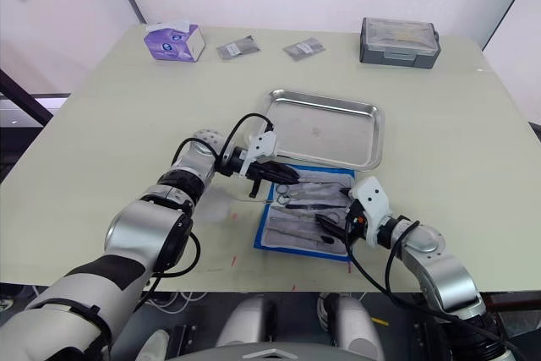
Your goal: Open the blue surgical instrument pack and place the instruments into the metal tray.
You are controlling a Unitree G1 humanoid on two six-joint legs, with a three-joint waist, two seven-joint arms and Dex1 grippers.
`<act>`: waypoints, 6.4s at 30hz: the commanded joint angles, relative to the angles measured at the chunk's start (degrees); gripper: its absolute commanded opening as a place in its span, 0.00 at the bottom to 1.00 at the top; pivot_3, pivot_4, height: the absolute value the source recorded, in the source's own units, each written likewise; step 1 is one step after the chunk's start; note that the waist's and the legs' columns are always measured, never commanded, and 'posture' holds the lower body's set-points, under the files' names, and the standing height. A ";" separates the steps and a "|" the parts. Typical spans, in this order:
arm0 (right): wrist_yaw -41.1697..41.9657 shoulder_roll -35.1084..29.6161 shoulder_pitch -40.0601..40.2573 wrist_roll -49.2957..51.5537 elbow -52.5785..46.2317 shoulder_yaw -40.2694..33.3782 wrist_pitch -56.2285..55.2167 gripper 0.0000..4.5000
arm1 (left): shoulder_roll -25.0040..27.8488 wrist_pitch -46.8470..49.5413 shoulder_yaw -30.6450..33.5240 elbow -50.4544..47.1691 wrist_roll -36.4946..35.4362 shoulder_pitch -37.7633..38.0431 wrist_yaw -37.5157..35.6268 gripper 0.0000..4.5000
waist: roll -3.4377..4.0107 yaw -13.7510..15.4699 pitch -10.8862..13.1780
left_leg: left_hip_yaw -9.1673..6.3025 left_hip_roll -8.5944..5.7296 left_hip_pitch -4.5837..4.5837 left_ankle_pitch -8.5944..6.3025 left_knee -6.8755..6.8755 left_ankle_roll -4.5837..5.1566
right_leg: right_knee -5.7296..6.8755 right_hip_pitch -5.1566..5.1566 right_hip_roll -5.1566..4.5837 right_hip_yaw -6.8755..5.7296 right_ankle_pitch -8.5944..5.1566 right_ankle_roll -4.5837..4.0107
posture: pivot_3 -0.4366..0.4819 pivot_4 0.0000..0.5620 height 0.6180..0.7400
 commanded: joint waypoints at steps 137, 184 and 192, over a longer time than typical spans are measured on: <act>3.38 0.78 3.15 -5.94 11.38 4.56 -12.90 1.00 | -3.88 64.15 14.27 -52.77 -14.77 14.52 69.58 0.02 | 0.06 -0.21 0.03 | 0.00 0.03 0.05 0.02 -0.02 -0.05 | 0.06 -0.06 -0.02 0.10 0.00 -0.01 | 0.48 0.27 0.98; 2.43 1.13 3.06 -6.20 11.28 4.20 -12.68 1.00 | 7.88 19.89 -4.54 -38.90 -11.41 16.21 5.86 0.55 | 0.14 -0.17 0.03 | 0.07 0.03 0.09 0.00 -0.05 -0.01 | 0.03 -0.05 0.04 0.14 -0.01 -0.02 | 0.48 0.27 0.98; 1.97 1.16 3.43 -6.22 10.79 4.20 -12.52 1.00 | 5.75 16.46 -4.63 -31.72 -8.54 13.52 6.84 0.55 | 0.14 -0.15 0.03 | 0.07 0.03 0.07 0.00 -0.05 -0.01 | 0.01 -0.05 0.04 0.13 -0.01 -0.02 | 0.48 0.27 0.98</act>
